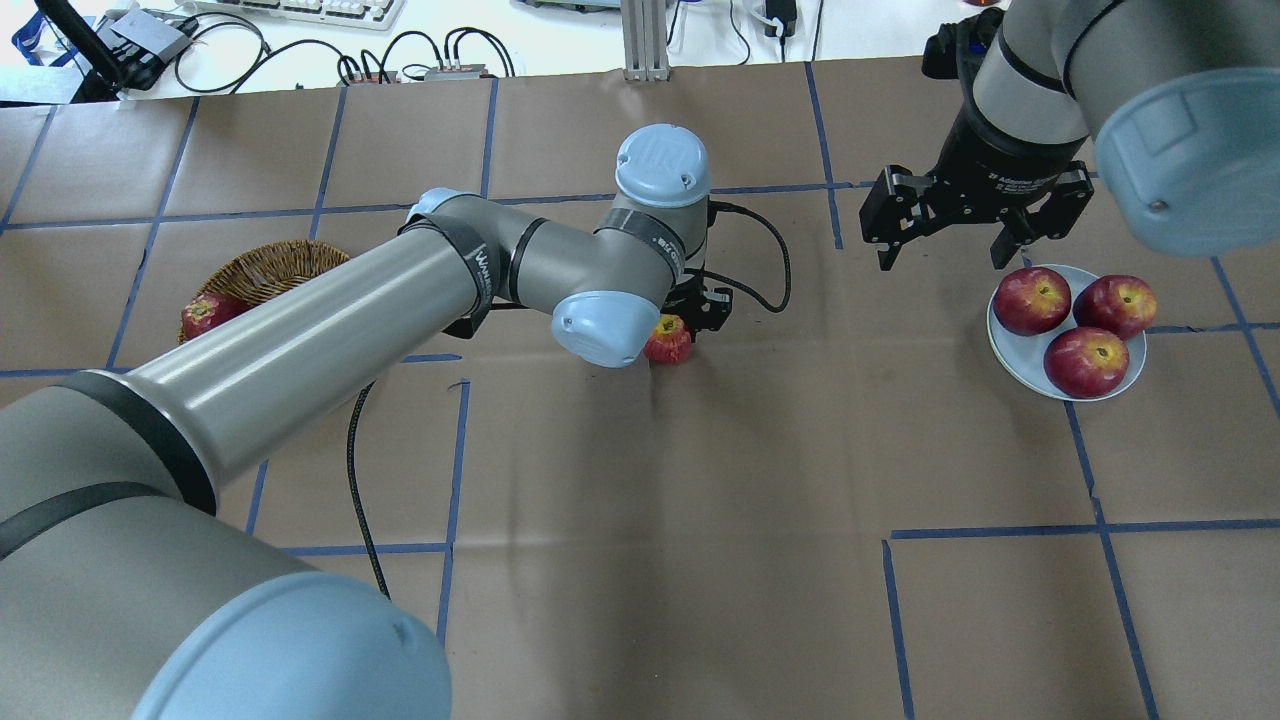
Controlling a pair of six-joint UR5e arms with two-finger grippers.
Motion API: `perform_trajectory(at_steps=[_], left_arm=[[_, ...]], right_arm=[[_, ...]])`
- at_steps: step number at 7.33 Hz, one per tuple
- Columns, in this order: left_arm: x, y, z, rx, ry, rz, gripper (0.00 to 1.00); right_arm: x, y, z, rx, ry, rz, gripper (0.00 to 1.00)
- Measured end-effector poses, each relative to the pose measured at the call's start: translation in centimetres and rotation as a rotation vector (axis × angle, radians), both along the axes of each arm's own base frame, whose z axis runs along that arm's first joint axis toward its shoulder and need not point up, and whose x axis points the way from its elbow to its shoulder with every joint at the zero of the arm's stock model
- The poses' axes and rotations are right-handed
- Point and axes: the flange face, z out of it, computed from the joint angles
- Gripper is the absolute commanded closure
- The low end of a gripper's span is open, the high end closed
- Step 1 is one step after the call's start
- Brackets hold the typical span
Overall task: Transfer apple from basket to plate
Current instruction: 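Lift the yellow-red apple with the left gripper and carry it toward table center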
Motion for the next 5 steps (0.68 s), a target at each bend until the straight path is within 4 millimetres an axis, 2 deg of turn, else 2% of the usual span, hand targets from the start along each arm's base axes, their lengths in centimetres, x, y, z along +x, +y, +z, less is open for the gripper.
perform_trajectory(at_steps=[3, 4, 5], left_arm=[[0.2, 0.1, 0.4, -0.004, -0.003, 0.001, 0.01], [0.4, -0.1, 1.4, -0.017, -0.002, -0.003, 0.01], [1.1, -0.3, 3.8, -0.034, 0.001, -0.013, 0.01]], right_arm=[[0.0, 0.0, 0.0, -0.001, 0.000, 0.000, 0.00], [0.0, -0.1, 0.1, -0.002, 0.000, 0.001, 0.00], [0.0, -0.3, 0.1, -0.003, 0.000, 0.001, 0.00]])
